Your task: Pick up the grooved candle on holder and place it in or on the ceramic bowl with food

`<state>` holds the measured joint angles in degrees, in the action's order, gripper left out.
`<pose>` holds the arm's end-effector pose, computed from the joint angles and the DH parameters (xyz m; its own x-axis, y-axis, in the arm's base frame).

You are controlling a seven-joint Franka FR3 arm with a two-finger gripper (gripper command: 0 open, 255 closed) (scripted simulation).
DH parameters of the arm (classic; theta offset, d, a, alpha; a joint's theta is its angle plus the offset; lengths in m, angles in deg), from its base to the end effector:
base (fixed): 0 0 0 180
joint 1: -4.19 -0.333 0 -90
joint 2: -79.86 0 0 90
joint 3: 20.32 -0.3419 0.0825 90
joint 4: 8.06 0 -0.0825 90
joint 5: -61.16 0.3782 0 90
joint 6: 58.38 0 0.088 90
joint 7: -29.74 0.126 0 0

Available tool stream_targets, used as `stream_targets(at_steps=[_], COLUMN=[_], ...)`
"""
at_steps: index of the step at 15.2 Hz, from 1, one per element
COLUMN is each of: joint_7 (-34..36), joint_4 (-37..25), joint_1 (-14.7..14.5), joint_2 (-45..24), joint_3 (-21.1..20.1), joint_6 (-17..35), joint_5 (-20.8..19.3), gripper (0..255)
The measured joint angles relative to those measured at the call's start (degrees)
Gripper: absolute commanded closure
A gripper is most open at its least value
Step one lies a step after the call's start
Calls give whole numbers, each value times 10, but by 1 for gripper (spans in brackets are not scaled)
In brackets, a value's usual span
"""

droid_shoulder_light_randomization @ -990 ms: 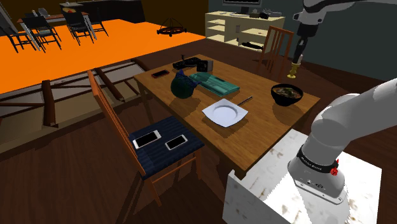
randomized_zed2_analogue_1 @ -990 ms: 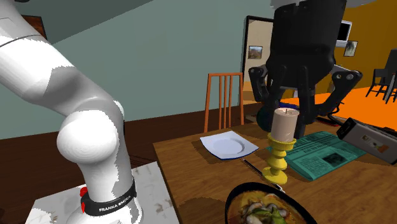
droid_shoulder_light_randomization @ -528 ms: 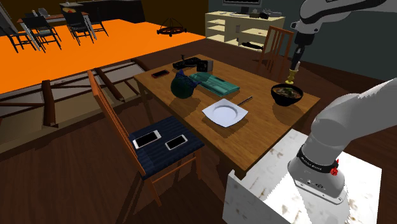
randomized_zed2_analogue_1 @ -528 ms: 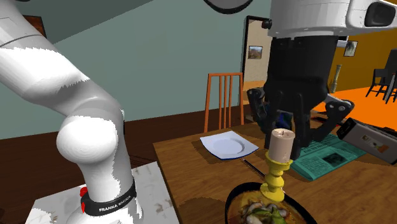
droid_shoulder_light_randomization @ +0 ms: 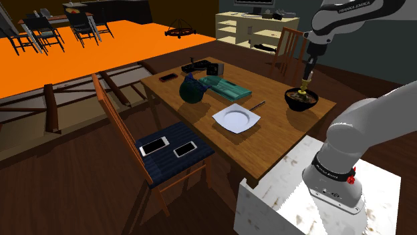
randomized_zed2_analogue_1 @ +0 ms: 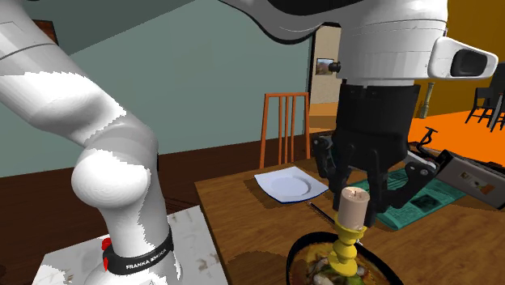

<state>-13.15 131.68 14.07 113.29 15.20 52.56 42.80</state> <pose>0.2401 -0.3058 0.4718 0.9878 0.1536 0.0257 0.1539 -0.9880 -0.0117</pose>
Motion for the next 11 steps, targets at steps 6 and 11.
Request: stream_targets(at_steps=[6, 11], joint_7=[0, 0], joint_4=[1, 1], joint_1=[0, 0], joint_2=[-1, -1], joint_3=[1, 1], joint_6=[1, 1], joint_5=[0, 0], gripper=[0, 0])
